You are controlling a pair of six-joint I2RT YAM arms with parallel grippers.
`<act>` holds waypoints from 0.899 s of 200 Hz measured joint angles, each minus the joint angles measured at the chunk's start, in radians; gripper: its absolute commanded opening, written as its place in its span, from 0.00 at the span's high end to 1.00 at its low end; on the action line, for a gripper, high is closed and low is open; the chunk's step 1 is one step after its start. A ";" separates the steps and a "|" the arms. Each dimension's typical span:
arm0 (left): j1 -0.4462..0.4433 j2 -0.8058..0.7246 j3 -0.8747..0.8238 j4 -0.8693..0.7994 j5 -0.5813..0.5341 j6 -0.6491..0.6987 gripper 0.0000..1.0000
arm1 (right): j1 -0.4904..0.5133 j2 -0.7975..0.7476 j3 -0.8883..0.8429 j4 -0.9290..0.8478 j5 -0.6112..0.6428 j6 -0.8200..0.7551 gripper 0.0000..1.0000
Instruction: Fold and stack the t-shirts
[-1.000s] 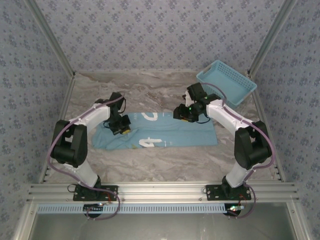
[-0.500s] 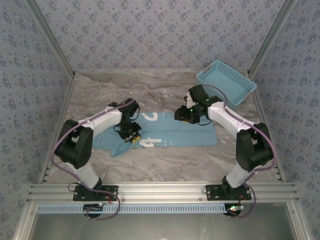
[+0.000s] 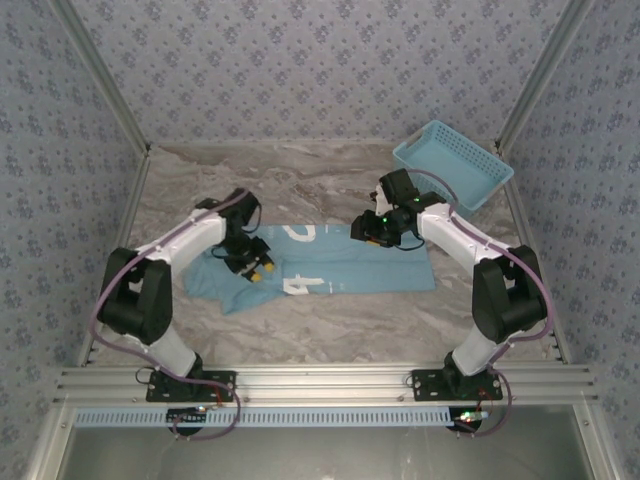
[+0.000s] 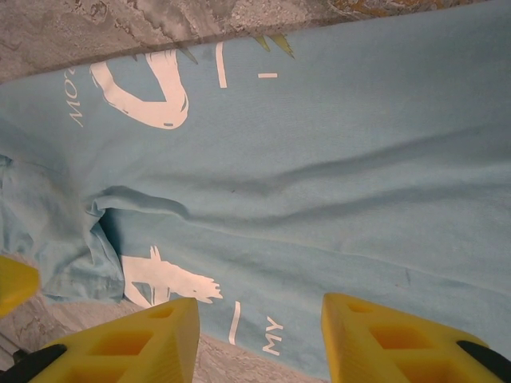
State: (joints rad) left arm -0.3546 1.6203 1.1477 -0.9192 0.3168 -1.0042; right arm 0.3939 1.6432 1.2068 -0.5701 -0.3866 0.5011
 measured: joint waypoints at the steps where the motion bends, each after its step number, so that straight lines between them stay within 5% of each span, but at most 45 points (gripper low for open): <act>1: 0.004 -0.002 0.000 0.000 0.000 0.001 0.79 | 0.000 0.000 0.000 0.000 0.000 0.000 0.53; 69: 0.365 -0.042 -0.065 0.011 -0.113 0.246 0.77 | 0.006 0.000 0.000 0.026 -0.004 0.000 0.53; 180: 0.399 0.077 -0.103 0.227 -0.173 0.494 0.75 | 0.011 0.000 0.000 0.028 -0.004 0.000 0.53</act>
State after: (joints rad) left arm 0.0444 1.6974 1.0447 -0.6926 0.1436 -0.5102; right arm 0.4046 1.6432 1.2068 -0.5423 -0.3908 0.5011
